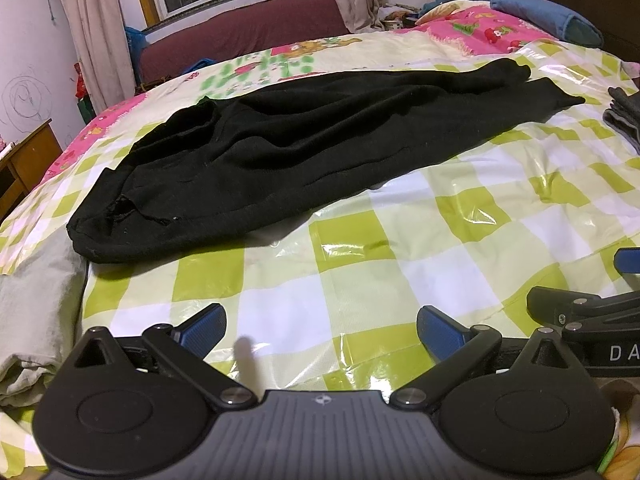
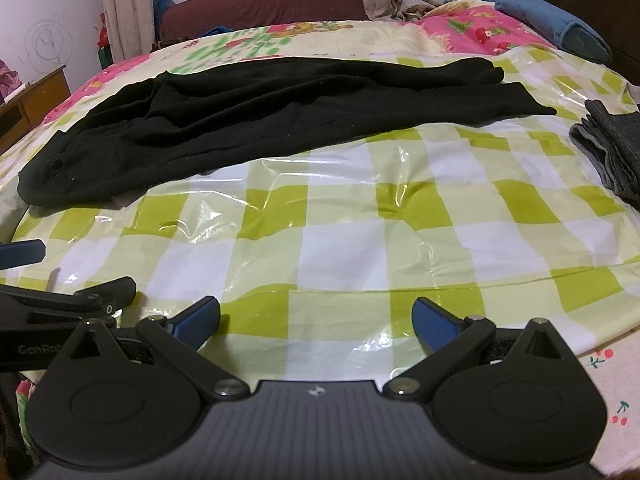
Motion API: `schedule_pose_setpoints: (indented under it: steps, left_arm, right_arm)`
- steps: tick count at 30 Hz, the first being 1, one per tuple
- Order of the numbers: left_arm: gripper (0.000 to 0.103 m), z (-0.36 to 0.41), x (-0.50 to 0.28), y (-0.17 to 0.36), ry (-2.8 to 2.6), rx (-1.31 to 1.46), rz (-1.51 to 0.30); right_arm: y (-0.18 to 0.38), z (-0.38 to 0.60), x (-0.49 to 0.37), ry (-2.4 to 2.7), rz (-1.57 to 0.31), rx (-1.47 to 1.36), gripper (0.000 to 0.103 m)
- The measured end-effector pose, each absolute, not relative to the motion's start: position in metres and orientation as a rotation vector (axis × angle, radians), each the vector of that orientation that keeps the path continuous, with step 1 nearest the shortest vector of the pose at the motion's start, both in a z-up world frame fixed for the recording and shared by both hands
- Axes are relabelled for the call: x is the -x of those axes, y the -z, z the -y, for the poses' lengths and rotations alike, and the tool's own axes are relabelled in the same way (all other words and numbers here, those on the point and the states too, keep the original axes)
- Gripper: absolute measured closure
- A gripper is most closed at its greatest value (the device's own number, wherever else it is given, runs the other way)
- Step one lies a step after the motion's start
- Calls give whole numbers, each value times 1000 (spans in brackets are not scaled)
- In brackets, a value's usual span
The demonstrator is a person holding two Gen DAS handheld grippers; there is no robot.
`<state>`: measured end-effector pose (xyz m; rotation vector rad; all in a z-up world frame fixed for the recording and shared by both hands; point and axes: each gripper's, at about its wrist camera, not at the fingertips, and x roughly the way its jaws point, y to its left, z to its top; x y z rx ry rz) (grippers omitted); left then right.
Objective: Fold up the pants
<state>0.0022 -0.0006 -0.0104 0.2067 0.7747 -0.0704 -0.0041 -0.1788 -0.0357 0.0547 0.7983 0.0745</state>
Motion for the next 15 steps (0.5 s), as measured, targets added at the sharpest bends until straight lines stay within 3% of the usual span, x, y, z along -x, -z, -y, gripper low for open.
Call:
schedule_pose_setpoints:
  steps: [15]
  left_arm:
    - [0,-5,-7,6,80,-185,-758]
  right_arm:
    - [29,176,-2,-97,-793,-59,2]
